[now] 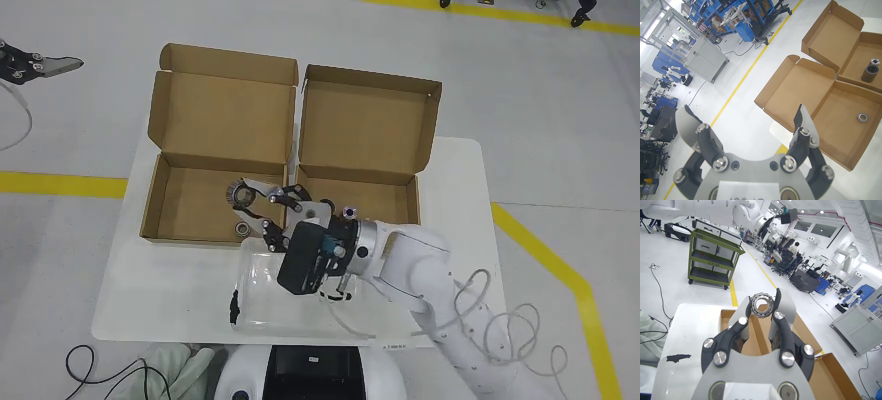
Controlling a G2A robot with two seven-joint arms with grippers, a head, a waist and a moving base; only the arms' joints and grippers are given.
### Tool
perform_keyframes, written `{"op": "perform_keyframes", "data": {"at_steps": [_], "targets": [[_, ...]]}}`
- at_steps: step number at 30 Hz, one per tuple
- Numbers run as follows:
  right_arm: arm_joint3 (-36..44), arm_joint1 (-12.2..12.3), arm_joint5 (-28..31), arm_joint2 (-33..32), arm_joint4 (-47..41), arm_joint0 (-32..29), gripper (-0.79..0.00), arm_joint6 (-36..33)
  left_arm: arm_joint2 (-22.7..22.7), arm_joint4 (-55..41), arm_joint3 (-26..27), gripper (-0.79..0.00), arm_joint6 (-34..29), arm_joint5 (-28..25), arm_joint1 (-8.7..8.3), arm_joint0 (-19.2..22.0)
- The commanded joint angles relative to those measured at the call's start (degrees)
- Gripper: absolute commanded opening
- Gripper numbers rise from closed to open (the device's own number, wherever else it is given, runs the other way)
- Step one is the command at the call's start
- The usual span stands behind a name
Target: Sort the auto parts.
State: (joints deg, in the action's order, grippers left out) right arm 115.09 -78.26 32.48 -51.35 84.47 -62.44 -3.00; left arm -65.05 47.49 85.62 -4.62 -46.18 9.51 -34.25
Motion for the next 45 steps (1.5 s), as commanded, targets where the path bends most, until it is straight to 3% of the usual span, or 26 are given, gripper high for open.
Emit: {"op": "perform_keyframes", "data": {"at_steps": [1, 28, 38, 45], "targets": [[1.29, -0.04, -0.03, -0.53, -1.12, 0.69, -0.785, -1.68, 0.0, 0.0, 0.0, 0.0, 0.0, 0.0, 0.0, 0.0], [1.86, -0.47, -2.25, -1.91, -3.24, 3.6, -0.785, -2.53, 0.0, 0.0, 0.0, 0.0, 0.0, 0.0, 0.0, 0.0], [-7.21, -0.32, -2.1, 0.58, -0.25, 0.41, -0.785, 2.91, 0.0, 0.0, 0.0, 0.0, 0.0, 0.0, 0.0, 0.0], [-15.86, -1.1, -7.28, 3.37, 0.78, 0.27, -0.785, 1.52, 0.0, 0.0, 0.0, 0.0, 0.0, 0.0, 0.0, 0.0]]}}
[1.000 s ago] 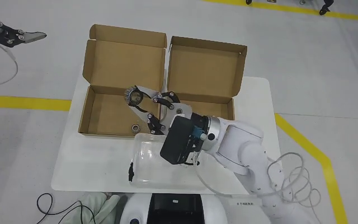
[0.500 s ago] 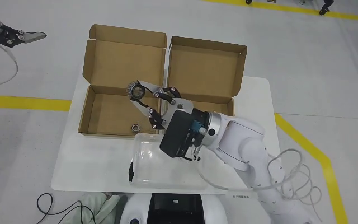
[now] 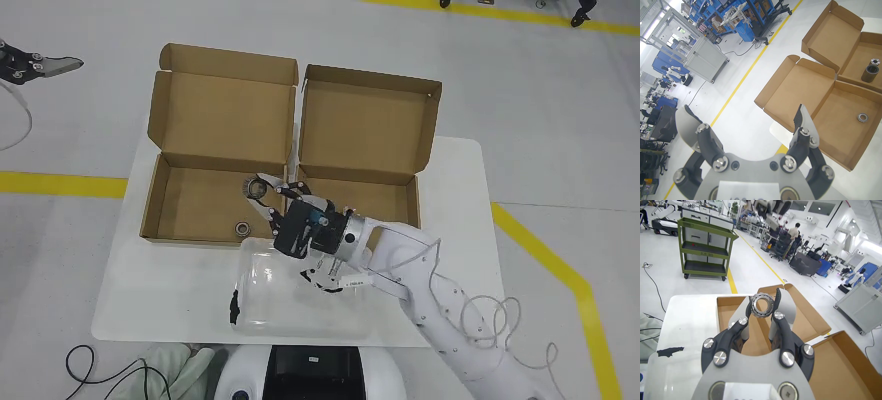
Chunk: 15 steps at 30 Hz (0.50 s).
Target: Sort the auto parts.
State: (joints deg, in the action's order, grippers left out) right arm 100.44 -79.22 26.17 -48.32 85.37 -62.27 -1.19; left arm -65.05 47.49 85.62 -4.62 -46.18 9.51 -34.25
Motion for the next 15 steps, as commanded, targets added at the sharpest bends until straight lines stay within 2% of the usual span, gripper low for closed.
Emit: {"op": "perform_keyframes", "data": {"at_steps": [1, 6, 15], "targets": [[-2.49, -0.35, -1.82, 0.86, -0.38, 0.24, -0.785, -0.58, 0.0, 0.0, 0.0, 0.0, 0.0, 0.0, 0.0, 0.0], [-8.09, -1.67, -5.09, 3.88, -1.9, 2.22, -0.785, -2.63, 0.0, 0.0, 0.0, 0.0, 0.0, 0.0, 0.0, 0.0], [-19.75, -5.09, -8.34, 9.39, -5.22, 9.3, -0.785, -6.57, 0.0, 0.0, 0.0, 0.0, 0.0, 0.0, 0.0, 0.0]]}}
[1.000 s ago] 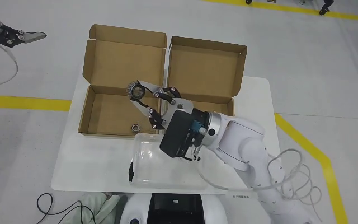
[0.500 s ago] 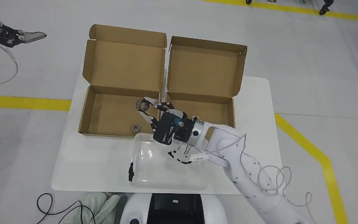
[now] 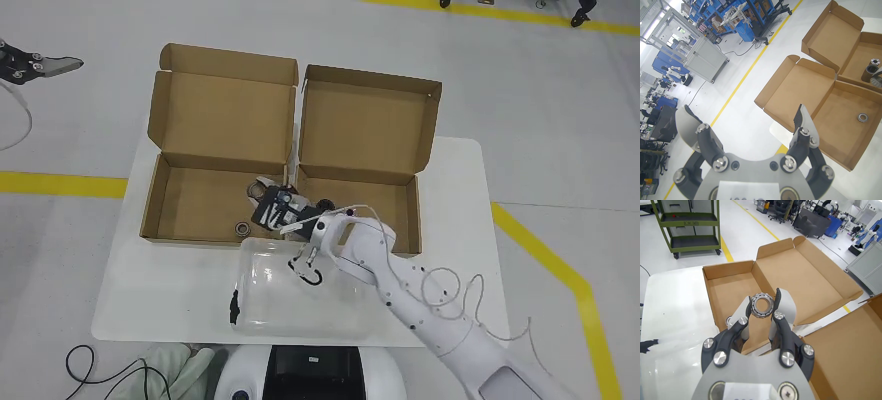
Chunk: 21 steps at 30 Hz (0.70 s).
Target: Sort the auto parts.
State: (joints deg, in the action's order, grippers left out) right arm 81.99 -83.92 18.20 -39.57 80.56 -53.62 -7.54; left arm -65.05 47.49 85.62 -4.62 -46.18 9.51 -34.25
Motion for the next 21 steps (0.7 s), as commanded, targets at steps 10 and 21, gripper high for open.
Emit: {"op": "perform_keyframes", "data": {"at_steps": [10, 21], "targets": [[-16.02, -5.67, -1.34, 7.0, -5.7, 8.02, -0.785, 0.63, 0.0, 0.0, 0.0, 0.0, 0.0, 0.0, 0.0, 0.0], [-27.46, -11.9, -3.94, 12.22, -7.66, 14.42, -0.785, -4.18, 0.0, 0.0, 0.0, 0.0, 0.0, 0.0, 0.0, 0.0]]}}
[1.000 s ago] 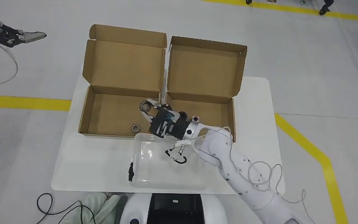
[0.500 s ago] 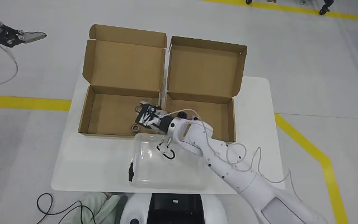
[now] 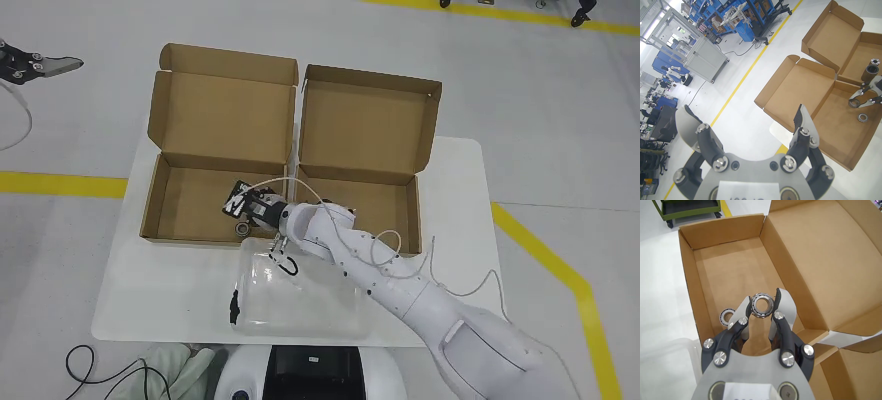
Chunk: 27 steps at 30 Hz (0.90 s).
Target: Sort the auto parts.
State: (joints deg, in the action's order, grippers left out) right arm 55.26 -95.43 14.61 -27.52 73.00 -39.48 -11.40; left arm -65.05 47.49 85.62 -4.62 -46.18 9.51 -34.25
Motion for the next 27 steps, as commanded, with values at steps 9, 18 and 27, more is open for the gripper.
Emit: {"op": "perform_keyframes", "data": {"at_steps": [9, 18, 27], "targets": [[-6.54, -2.9, -1.71, -0.17, -2.21, 1.03, -0.557, 0.23, 0.0, 0.0, 0.0, 0.0, 0.0, 0.0, 0.0, 0.0], [-7.92, -3.62, -1.36, -1.71, -1.75, 1.2, -0.139, 2.74, 0.0, 0.0, 0.0, 0.0, 0.0, 0.0, 0.0, 0.0], [4.16, -0.01, 2.43, -6.83, 3.67, -3.29, 0.0, 6.36, 0.0, 0.0, 0.0, 0.0, 0.0, 0.0, 0.0, 0.0]]}}
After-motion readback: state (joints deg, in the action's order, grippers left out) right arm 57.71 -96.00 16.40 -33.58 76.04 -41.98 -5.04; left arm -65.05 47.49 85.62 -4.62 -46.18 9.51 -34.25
